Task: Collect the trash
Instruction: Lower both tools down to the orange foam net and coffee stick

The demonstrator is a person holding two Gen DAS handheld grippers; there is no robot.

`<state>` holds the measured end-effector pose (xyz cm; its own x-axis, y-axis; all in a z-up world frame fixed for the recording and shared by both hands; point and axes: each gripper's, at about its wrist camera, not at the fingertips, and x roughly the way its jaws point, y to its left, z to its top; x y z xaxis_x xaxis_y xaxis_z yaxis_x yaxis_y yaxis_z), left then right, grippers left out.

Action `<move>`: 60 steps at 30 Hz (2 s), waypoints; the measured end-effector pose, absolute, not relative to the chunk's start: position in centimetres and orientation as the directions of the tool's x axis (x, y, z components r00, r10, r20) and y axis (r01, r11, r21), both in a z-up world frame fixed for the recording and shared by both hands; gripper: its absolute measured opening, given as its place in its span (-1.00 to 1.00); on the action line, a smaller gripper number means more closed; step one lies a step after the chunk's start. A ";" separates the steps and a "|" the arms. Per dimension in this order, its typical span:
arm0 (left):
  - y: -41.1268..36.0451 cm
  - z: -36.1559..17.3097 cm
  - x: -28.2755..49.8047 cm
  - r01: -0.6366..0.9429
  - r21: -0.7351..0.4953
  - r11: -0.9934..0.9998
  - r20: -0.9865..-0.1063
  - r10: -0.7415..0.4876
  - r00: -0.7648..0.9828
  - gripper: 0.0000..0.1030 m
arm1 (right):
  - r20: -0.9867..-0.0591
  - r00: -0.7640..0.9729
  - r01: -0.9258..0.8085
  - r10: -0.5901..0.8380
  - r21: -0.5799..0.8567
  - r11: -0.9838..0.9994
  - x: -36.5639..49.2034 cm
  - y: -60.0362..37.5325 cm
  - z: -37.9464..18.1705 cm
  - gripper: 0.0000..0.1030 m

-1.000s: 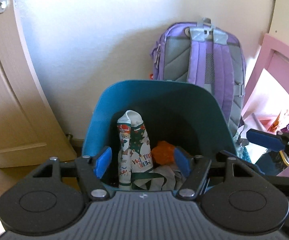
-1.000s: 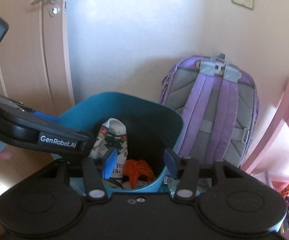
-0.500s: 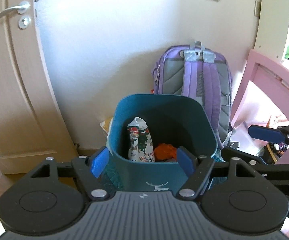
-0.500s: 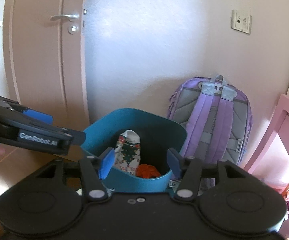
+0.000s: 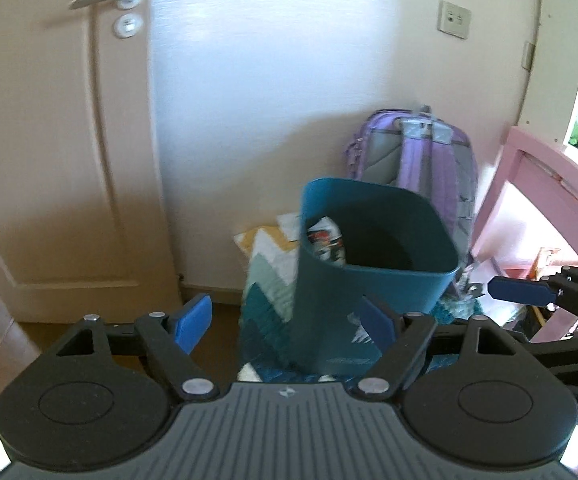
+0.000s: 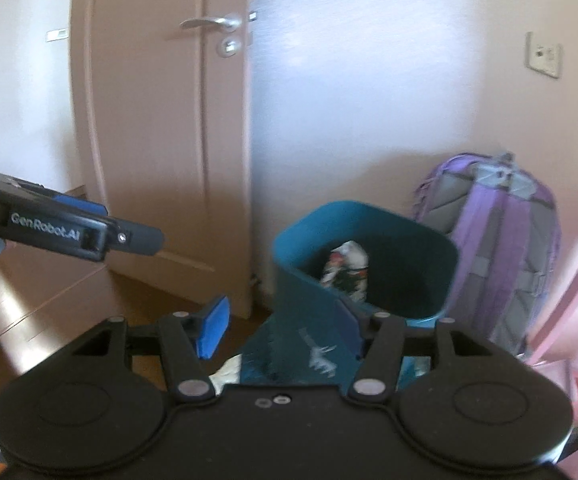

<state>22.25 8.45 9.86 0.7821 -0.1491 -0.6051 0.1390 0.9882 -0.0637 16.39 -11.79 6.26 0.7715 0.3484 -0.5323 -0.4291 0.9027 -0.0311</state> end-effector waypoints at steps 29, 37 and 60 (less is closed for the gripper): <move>25.2 -26.3 27.4 -0.067 -0.023 0.997 -0.831 0.018 0.556 1.00 | -0.826 0.435 -0.539 0.357 0.078 0.839 23.3 -1.0 -27.5 0.13; 23.8 -38.4 32.5 -0.076 -0.076 0.994 -0.917 -0.039 0.397 1.00 | -0.916 0.310 -0.527 0.253 0.056 0.848 26.8 0.7 -40.0 0.13; 19.4 -57.8 40.0 -0.041 -0.066 0.997 -0.983 -0.058 0.172 0.98 | -0.983 0.110 -0.528 0.145 0.065 0.847 30.7 3.5 -59.5 0.08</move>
